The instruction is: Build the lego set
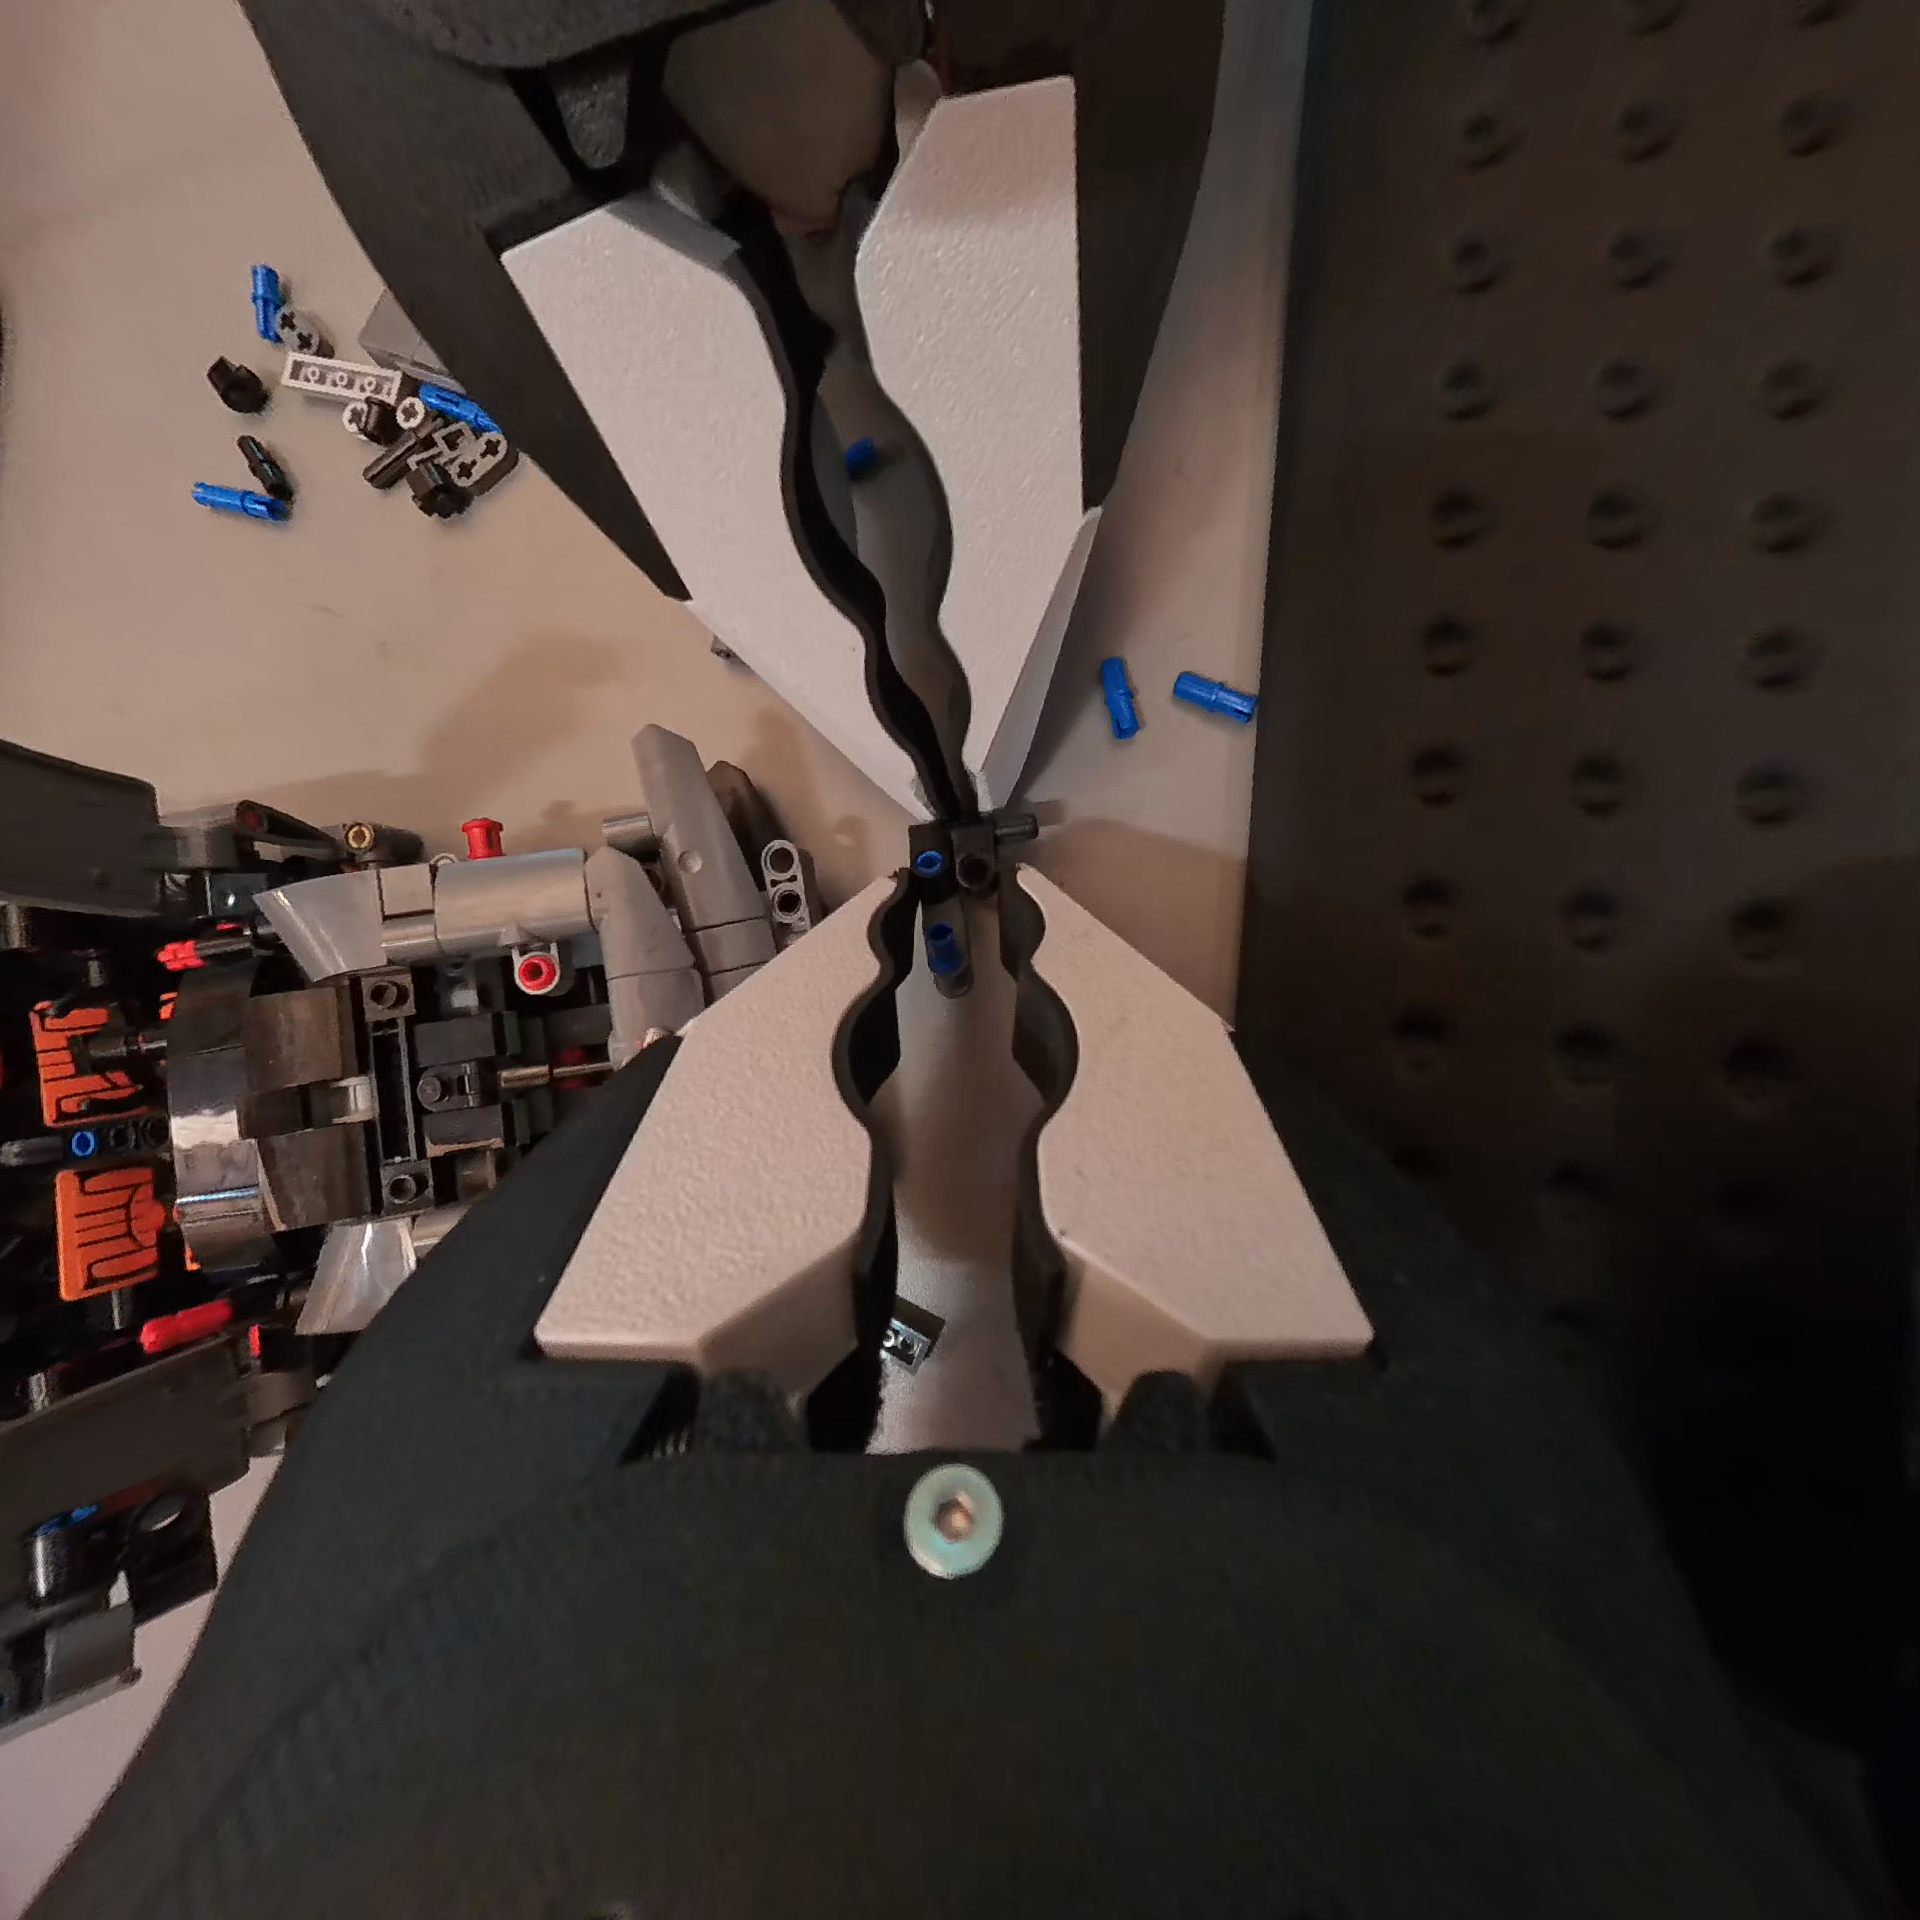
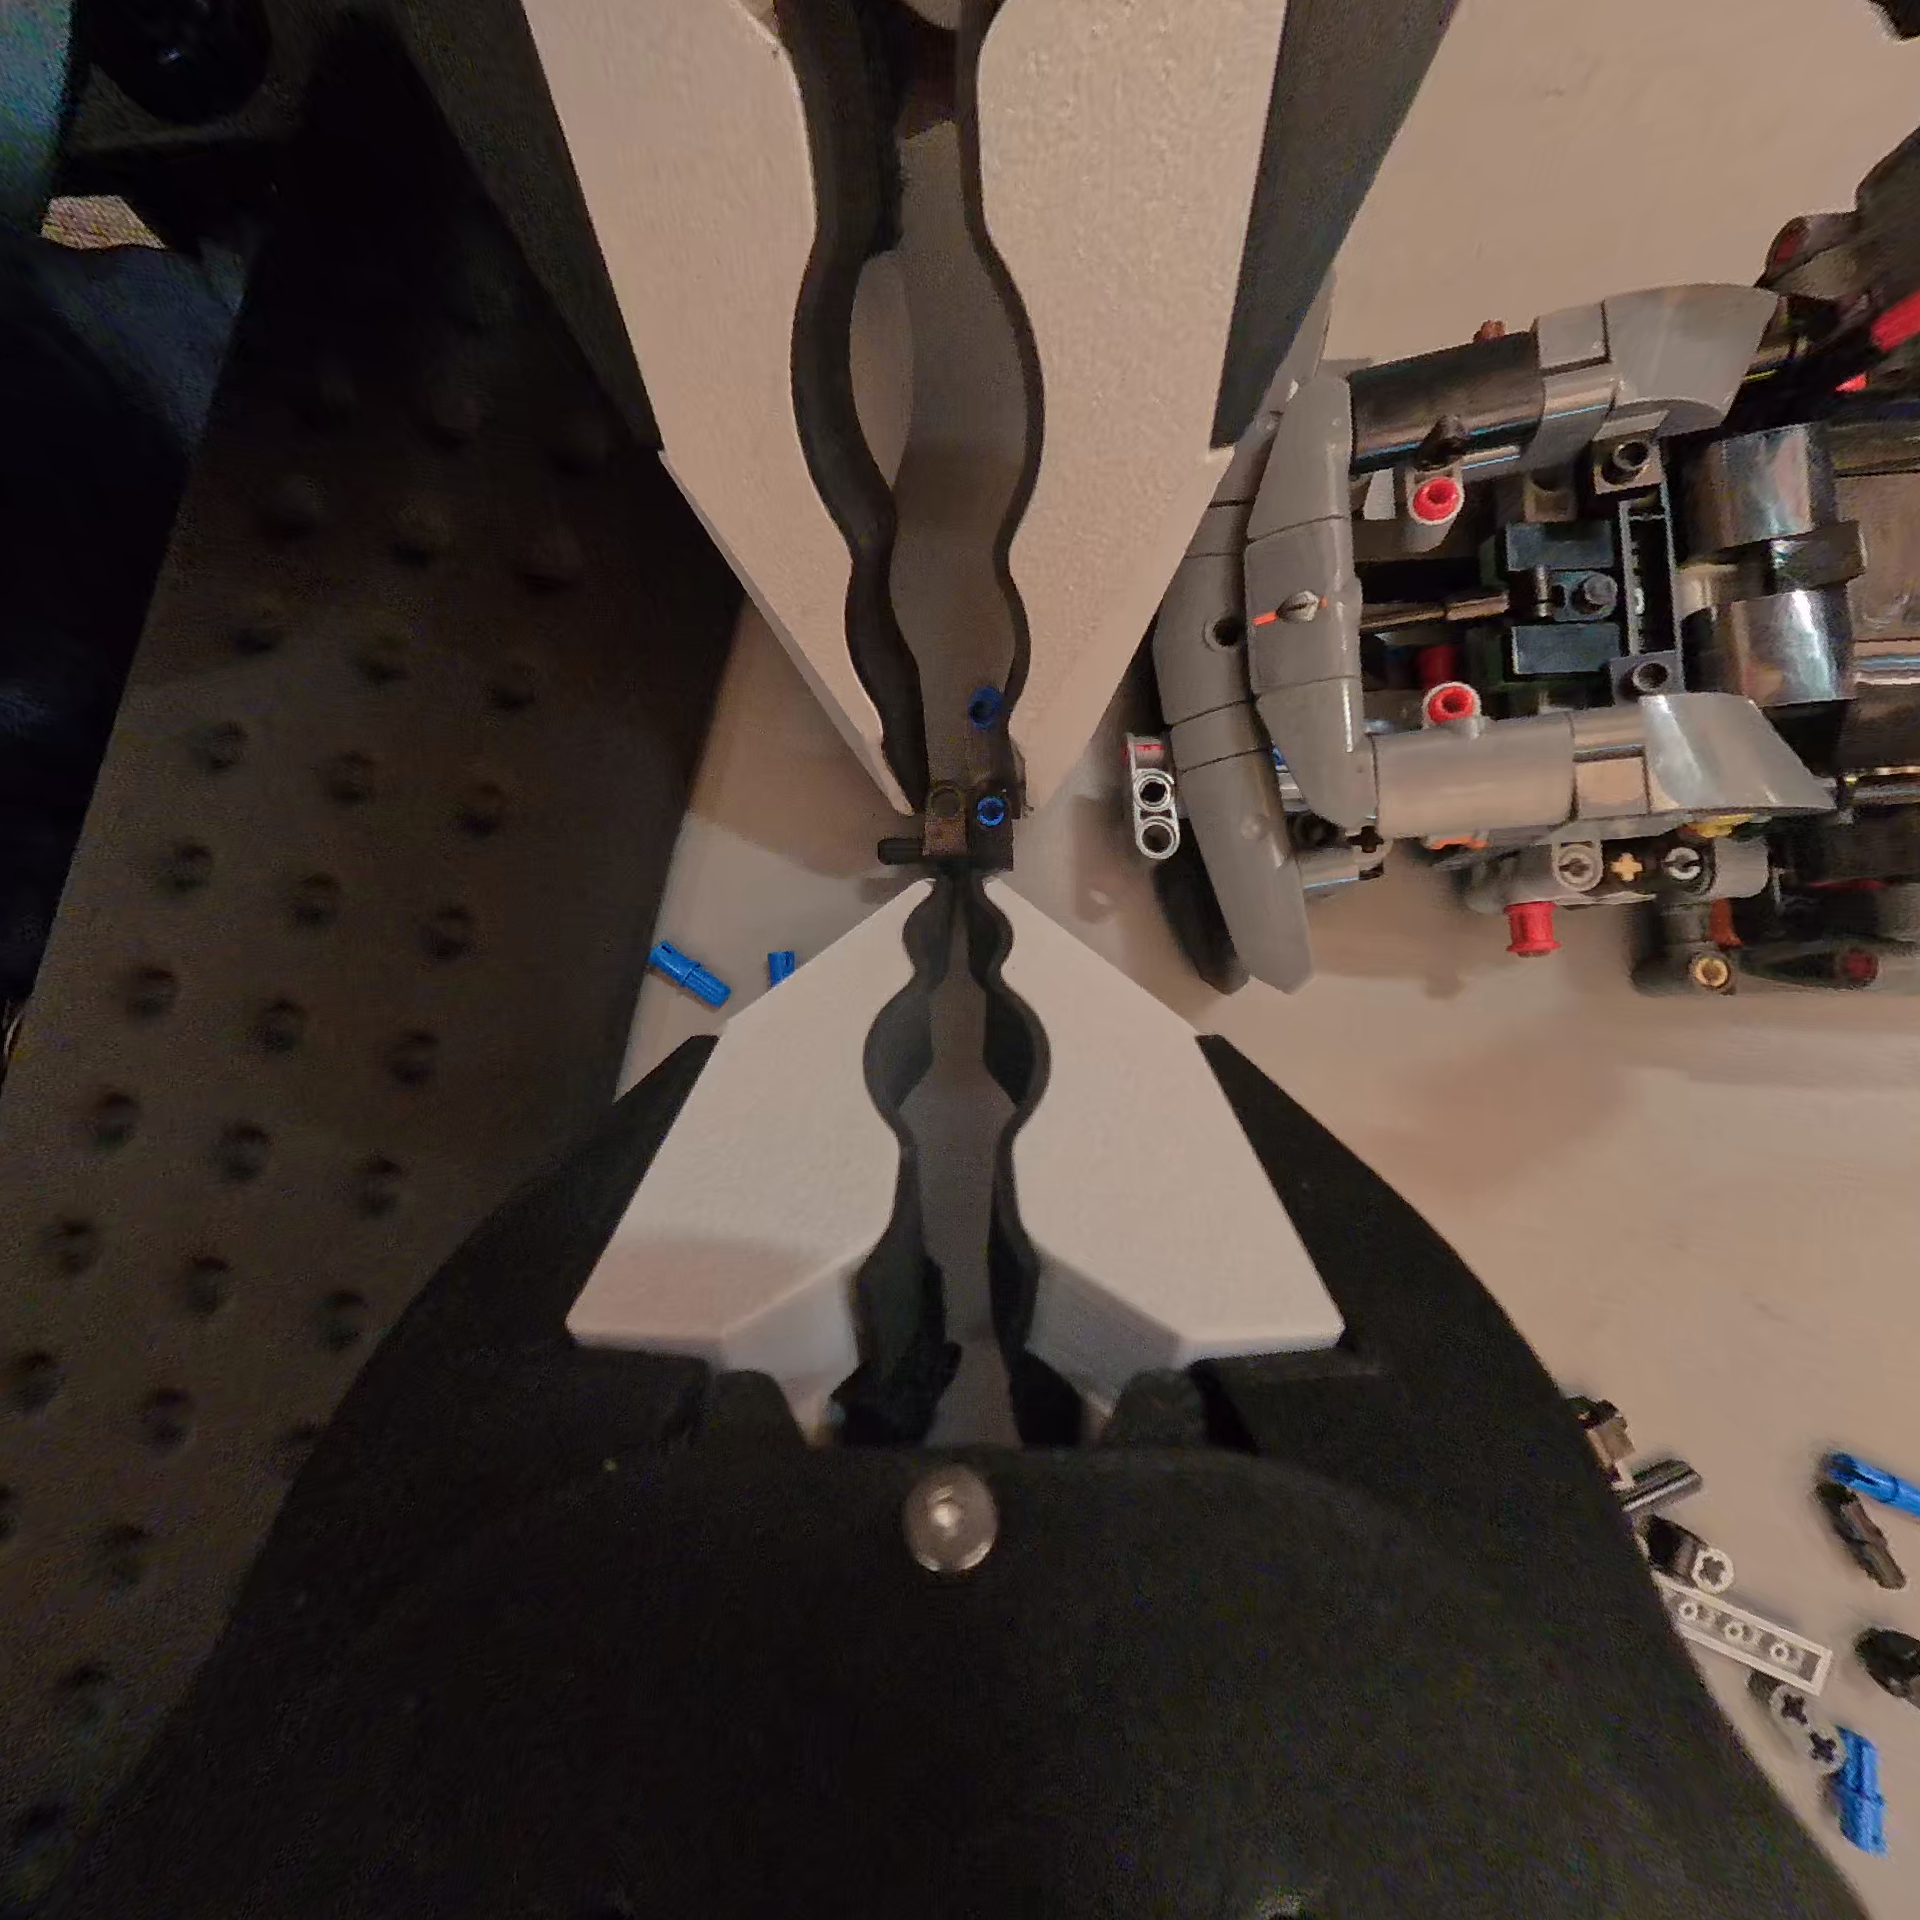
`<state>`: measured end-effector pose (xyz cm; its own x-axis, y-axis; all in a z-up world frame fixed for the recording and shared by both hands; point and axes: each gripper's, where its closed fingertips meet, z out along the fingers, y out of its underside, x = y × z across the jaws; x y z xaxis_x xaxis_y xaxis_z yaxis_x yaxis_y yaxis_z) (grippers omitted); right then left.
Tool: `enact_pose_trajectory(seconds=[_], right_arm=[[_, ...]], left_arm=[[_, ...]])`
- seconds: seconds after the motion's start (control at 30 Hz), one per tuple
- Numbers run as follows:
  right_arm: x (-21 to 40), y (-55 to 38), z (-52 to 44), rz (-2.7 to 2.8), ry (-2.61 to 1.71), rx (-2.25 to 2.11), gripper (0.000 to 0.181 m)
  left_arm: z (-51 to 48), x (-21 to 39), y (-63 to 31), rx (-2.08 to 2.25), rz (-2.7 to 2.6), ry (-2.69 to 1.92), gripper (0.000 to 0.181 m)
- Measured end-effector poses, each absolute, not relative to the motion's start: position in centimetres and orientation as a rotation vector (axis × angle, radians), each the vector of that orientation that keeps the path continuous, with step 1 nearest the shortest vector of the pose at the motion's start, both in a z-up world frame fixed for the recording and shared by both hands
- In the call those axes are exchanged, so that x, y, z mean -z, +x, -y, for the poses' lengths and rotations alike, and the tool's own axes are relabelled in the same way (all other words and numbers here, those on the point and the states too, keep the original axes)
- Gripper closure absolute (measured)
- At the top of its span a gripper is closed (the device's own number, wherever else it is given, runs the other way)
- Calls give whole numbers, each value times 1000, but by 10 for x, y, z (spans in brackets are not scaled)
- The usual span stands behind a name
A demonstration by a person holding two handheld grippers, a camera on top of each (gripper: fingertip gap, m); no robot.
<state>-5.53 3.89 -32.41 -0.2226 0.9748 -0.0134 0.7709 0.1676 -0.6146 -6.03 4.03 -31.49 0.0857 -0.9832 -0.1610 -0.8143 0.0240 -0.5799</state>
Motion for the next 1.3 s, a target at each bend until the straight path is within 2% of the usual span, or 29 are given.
enact_pose_trajectory(seconds=[0.37,0.8,1.03,1.3], right_arm=[[314,-48,-44,2029,-1647,-717,171],[220,-58,-61,1713,-1242,-581,148],[208,-61,-59,1668,-1162,-553,162],[209,-52,-46,1720,-1162,-752,165]], left_arm=[[-43,296,-57,609,-1623,-1834,169],[-51,214,-59,1270,-1194,-1695,169],[-51,198,-56,1455,-1162,-1633,169],[-42,205,-49,1506,-1280,-1621,169]])
